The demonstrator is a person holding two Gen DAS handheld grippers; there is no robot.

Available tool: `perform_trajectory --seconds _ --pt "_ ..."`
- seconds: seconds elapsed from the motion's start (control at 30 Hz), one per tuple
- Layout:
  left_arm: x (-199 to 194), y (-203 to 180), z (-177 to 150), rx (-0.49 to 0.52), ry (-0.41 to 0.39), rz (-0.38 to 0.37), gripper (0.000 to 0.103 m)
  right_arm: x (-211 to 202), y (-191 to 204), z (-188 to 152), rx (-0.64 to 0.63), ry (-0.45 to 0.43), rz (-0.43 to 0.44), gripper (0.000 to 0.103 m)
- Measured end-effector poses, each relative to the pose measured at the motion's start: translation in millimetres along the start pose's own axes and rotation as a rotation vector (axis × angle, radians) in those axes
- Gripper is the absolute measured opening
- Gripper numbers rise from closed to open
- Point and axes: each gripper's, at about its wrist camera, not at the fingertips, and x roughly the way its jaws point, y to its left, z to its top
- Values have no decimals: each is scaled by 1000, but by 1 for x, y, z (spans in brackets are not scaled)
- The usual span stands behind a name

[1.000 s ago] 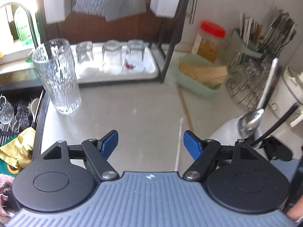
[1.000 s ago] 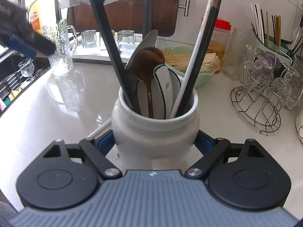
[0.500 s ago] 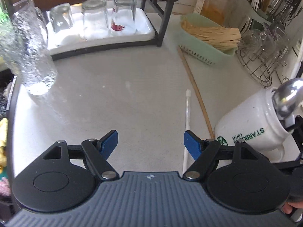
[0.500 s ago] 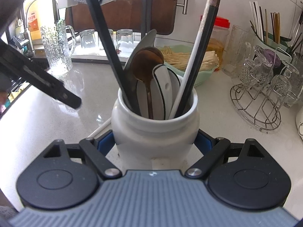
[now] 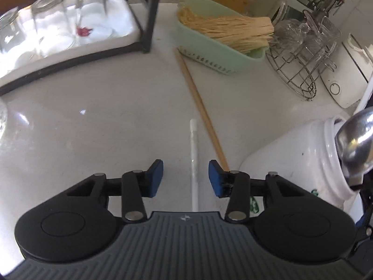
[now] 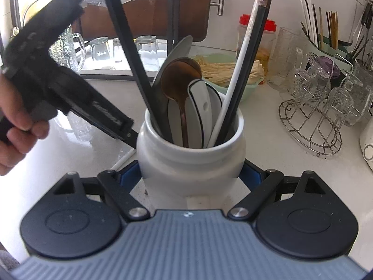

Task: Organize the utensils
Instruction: 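Close the left gripper on the white chopstick, then lift the white chopstick with the left gripper and carry it over the mug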

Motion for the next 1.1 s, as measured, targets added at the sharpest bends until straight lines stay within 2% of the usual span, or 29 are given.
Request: perform_trajectory --seconds 0.07,0.13,0.23,0.5,0.6,0.67,0.83,0.97,1.1 --pt "4 -7 3 36 -7 18 46 0 1 0 7 2 -5 91" --pt "5 -12 5 70 -6 37 36 0 1 0 13 2 -2 91" --pt "10 -20 10 120 -8 79 30 -2 1 0 17 3 -1 91" --pt "16 -25 15 174 -10 123 29 -2 -1 -1 23 4 1 91" --pt "19 -32 16 210 -18 153 21 -2 -1 -1 28 1 0 91" --pt "19 -32 16 204 -19 151 9 -2 0 -1 29 -1 -2 91" --pt "19 -31 18 187 -31 154 8 -1 1 -1 21 -1 -2 91" --pt "14 -26 16 150 -20 116 7 -2 1 -1 16 -1 3 91" --pt "-6 -26 13 106 -58 141 7 -2 -2 -1 7 4 18 91"
